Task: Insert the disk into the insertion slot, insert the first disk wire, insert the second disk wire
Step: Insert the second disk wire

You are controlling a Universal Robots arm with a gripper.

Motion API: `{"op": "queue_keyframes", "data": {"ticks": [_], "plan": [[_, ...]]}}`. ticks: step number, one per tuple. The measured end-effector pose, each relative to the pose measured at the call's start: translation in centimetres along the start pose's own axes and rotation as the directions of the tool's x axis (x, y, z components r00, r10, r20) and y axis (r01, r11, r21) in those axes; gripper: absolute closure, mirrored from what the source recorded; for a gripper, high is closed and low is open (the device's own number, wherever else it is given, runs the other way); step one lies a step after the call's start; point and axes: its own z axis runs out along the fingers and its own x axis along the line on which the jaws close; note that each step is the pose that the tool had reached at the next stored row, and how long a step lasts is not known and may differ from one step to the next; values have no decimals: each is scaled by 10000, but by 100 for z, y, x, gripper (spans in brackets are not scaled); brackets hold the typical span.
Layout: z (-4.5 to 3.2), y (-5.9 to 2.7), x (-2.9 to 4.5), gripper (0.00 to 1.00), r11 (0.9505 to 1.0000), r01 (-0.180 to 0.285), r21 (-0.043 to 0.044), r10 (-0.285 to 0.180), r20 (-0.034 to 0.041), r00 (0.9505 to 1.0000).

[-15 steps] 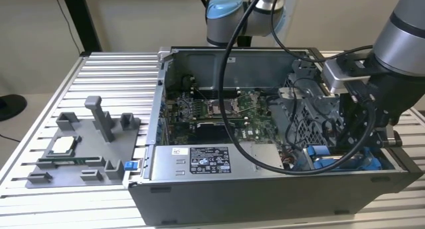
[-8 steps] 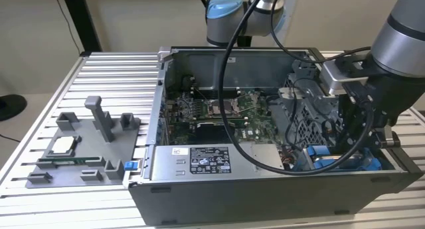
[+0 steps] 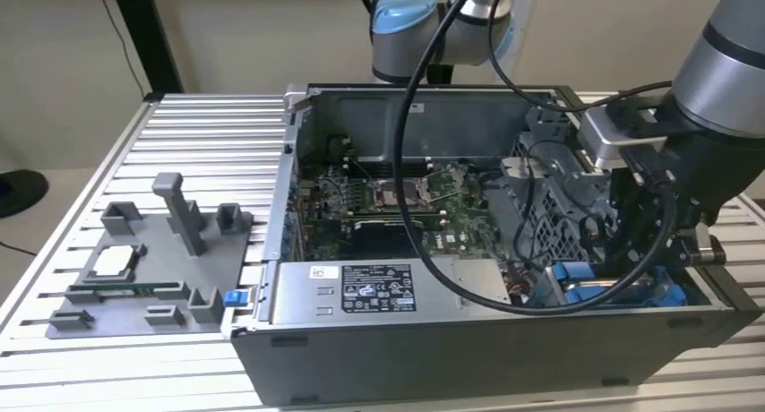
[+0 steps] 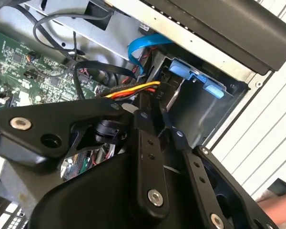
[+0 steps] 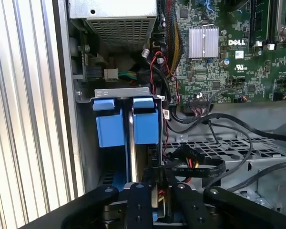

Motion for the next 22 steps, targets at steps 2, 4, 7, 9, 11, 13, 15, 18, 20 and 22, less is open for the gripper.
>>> {"op": "queue_keyframes", "data": {"ticks": [2,4,7,9,11,13,15,18,20,22], "plan": [[-100,-9,-7,0,10000,1,-1,-1,-19,10000],[-194,-16,-13,0,10000,0,-1,0,-25,10000],[-327,-28,-22,0,10000,0,0,0,-25,10000],[-418,-36,-28,0,10000,0,0,0,-26,10000],[-508,-44,-34,0,10000,1,0,-1,-25,10000],[-578,-49,-38,0,10000,0,0,0,-27,10000],[-578,-50,-38,0,10000,1,2,-1,-23,10000],[-579,-49,-38,0,10000,0,2,0,-23,10000],[-580,-49,-38,0,10000,0,3,0,-25,10000],[-580,-49,-38,0,10000,0,3,0,-25,10000]]}}
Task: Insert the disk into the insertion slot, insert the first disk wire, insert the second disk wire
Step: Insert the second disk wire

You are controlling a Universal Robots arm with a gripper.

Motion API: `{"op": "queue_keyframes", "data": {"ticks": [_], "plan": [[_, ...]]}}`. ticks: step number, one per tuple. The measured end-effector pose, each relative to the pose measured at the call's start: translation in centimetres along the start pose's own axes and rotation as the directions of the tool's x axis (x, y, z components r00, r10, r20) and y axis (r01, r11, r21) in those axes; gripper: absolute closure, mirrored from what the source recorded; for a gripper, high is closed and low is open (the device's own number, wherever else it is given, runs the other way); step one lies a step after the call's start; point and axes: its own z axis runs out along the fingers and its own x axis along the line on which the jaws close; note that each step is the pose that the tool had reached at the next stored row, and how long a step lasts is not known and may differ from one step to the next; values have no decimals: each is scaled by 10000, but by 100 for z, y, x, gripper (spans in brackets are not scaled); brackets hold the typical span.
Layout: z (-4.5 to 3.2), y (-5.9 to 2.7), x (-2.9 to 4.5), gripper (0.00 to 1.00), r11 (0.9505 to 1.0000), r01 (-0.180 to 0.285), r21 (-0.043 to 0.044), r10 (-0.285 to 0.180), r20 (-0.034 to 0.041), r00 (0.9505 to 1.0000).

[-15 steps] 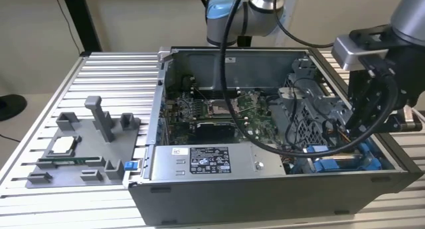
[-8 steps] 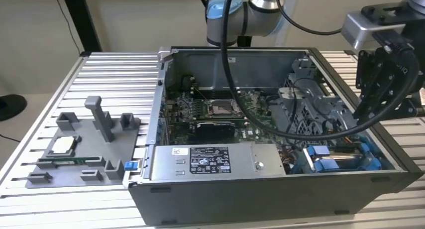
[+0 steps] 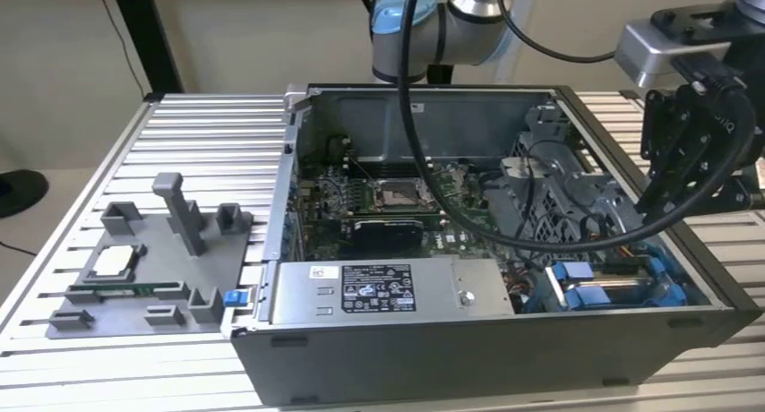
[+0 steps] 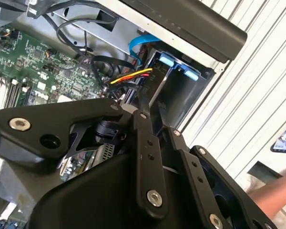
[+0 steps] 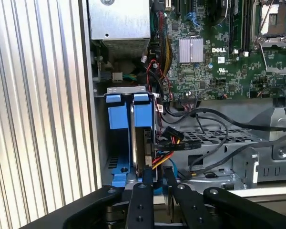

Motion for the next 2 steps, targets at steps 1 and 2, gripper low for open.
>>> {"op": "queue_keyframes", "data": {"ticks": [1,2], "plan": [[0,0,0,0,10000,0,0,0,0,10000],[0,0,0,0,10000,0,0,0,0,10000]]}}
